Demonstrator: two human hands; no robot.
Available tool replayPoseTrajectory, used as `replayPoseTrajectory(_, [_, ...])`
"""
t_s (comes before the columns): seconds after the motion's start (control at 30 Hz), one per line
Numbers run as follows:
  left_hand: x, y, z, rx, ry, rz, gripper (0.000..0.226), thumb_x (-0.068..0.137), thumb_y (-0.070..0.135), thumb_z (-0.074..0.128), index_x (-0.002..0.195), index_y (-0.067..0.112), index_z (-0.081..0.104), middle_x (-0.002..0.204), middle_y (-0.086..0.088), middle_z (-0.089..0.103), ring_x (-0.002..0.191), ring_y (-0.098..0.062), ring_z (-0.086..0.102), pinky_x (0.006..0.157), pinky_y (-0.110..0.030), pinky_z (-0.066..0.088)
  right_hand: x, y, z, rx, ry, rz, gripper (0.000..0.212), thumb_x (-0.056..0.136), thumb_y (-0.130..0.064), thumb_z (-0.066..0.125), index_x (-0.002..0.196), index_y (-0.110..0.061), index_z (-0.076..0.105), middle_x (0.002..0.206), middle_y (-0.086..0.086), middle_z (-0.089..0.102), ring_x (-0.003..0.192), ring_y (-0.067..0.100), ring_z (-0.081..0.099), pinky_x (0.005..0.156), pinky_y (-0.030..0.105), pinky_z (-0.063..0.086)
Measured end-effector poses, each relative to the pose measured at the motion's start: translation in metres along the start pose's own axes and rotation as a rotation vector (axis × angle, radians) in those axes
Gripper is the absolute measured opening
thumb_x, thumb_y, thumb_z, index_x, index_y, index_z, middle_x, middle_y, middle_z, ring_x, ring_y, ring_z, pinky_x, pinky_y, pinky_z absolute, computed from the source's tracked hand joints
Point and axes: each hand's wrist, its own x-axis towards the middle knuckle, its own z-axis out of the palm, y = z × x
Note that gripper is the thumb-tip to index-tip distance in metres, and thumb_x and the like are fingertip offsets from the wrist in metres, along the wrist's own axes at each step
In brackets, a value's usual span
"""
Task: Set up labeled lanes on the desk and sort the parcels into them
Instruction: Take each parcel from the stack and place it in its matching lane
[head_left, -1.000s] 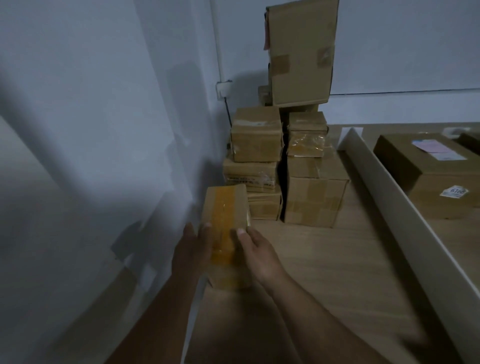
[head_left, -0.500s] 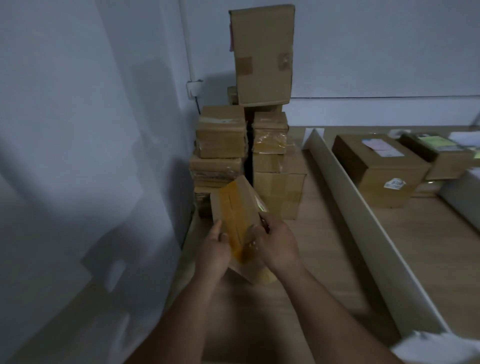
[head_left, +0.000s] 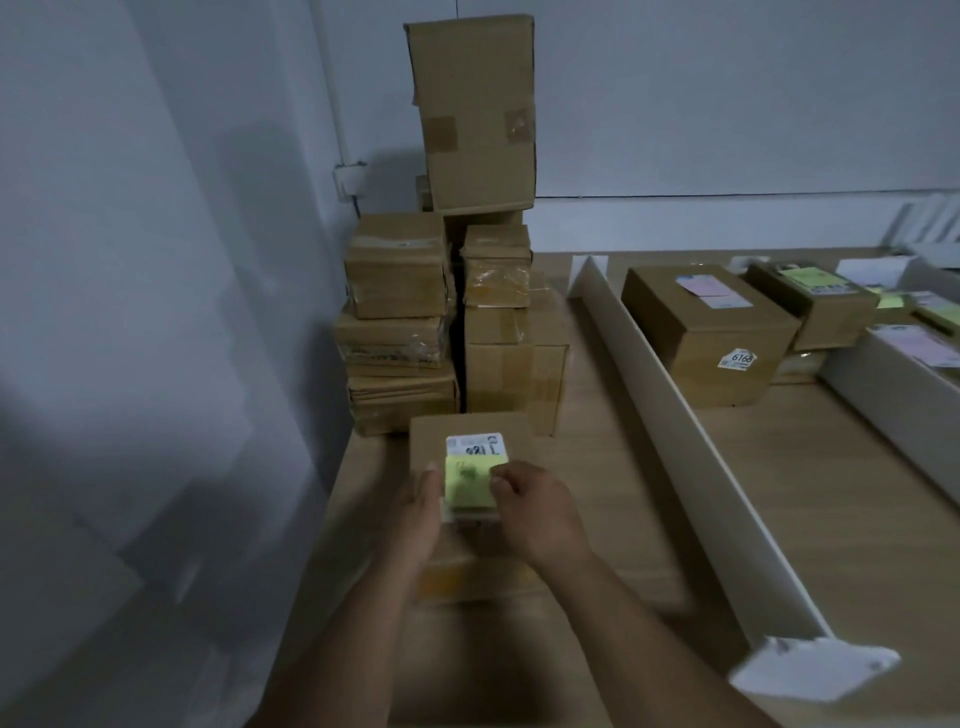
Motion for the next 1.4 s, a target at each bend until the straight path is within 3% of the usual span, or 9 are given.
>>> replayPoseTrajectory(0.1, [0.007,-0.007,-0.007,0.086,0.029,0.01,0.053,0.101,0.044,0.023,0.14,0.013,0.042,0.14,-0.012,0.047,0.124,-0.027,0.046,0.079,-0.026,0.031,0.009,0.015,-0.003,0.004,0.123,0.101,0.027,0.091,-0.022,0.05,0.111,-0.011,0.065,0.113,0.014,0.064,0.109,0.031,0.056,0.089,0.036,0.047])
replayPoseTrajectory(0.23, [0.017,-0.016,-0.009,0.213,0.031,-0.018,0.05,0.101,0.04,0.027,0.123,0.005,0.055,0.088,-0.006,0.056,0.071,-0.013,0.051,0.053,-0.023,0.031,0.018,0.027,-0.004,-0.043,0.11,0.253,0.043,0.094,-0.03,0.05,0.128,-0.003,0.053,0.13,0.018,0.054,0.122,0.033,0.048,0.098,0.035,0.039])
replayPoseTrajectory(0.33, [0.024,-0.025,-0.006,0.29,0.017,-0.042,0.048,0.1,0.041,0.031,0.114,0.005,0.06,0.072,-0.004,0.051,0.062,-0.013,0.049,0.049,-0.022,0.032,0.024,0.037,0.005,-0.043,0.027,0.319,0.037,0.097,-0.029,0.045,0.119,-0.001,0.055,0.127,0.019,0.057,0.117,0.033,0.052,0.089,0.032,0.041])
replayPoseTrajectory(0.53, [0.043,-0.041,0.0,0.224,0.004,-0.032,0.038,0.098,0.037,0.04,0.123,0.012,0.055,0.109,-0.01,0.064,0.085,-0.022,0.06,0.075,-0.03,0.05,0.034,0.048,0.008,-0.028,0.01,0.34,0.031,0.098,-0.025,0.042,0.112,-0.005,0.061,0.12,0.017,0.062,0.11,0.033,0.056,0.082,0.03,0.043])
replayPoseTrajectory(0.87, [0.039,-0.04,-0.002,0.04,-0.014,-0.01,0.014,0.076,0.033,0.067,0.087,0.028,0.06,0.087,0.004,0.07,0.079,-0.017,0.067,0.074,-0.042,0.059,0.022,0.056,-0.002,0.147,0.088,0.319,0.016,0.09,-0.011,0.053,0.099,-0.007,0.066,0.102,0.014,0.068,0.087,0.027,0.058,0.071,0.028,0.04])
replayPoseTrajectory(1.03, [0.025,-0.021,0.01,-0.159,0.023,0.181,0.039,0.082,0.023,0.064,0.117,0.033,0.051,0.106,0.01,0.067,0.095,-0.013,0.063,0.085,-0.042,0.054,0.005,0.058,-0.017,0.352,0.231,0.186,0.035,0.086,-0.007,0.052,0.115,-0.023,0.063,0.102,-0.005,0.071,0.096,0.017,0.067,0.085,0.034,0.053])
replayPoseTrajectory(1.17, [0.015,-0.005,0.019,-0.17,0.006,0.373,0.061,0.085,0.013,0.055,0.138,0.04,0.04,0.125,0.014,0.061,0.114,-0.009,0.056,0.098,-0.037,0.047,-0.009,0.057,-0.045,0.469,0.352,0.079,0.034,0.093,-0.016,0.054,0.114,-0.041,0.059,0.098,-0.016,0.068,0.09,0.001,0.064,0.081,0.021,0.053])
replayPoseTrajectory(1.27, [-0.004,0.014,0.03,-0.196,0.029,0.469,0.056,0.091,0.018,0.051,0.142,0.035,0.037,0.131,0.01,0.057,0.116,-0.011,0.054,0.098,-0.033,0.045,-0.018,0.063,-0.062,0.47,0.45,0.029,0.038,0.091,-0.027,0.052,0.125,-0.041,0.055,0.108,-0.013,0.07,0.1,0.007,0.065,0.089,0.042,0.053])
replayPoseTrajectory(1.4, [-0.03,0.039,0.057,-0.171,0.077,0.556,0.047,0.097,0.021,0.046,0.143,0.027,0.039,0.137,0.004,0.053,0.122,-0.016,0.051,0.096,-0.024,0.039,-0.039,0.073,-0.099,0.51,0.572,-0.001,0.038,0.094,-0.022,0.052,0.127,-0.04,0.055,0.112,-0.012,0.068,0.099,0.007,0.063,0.088,0.034,0.051])
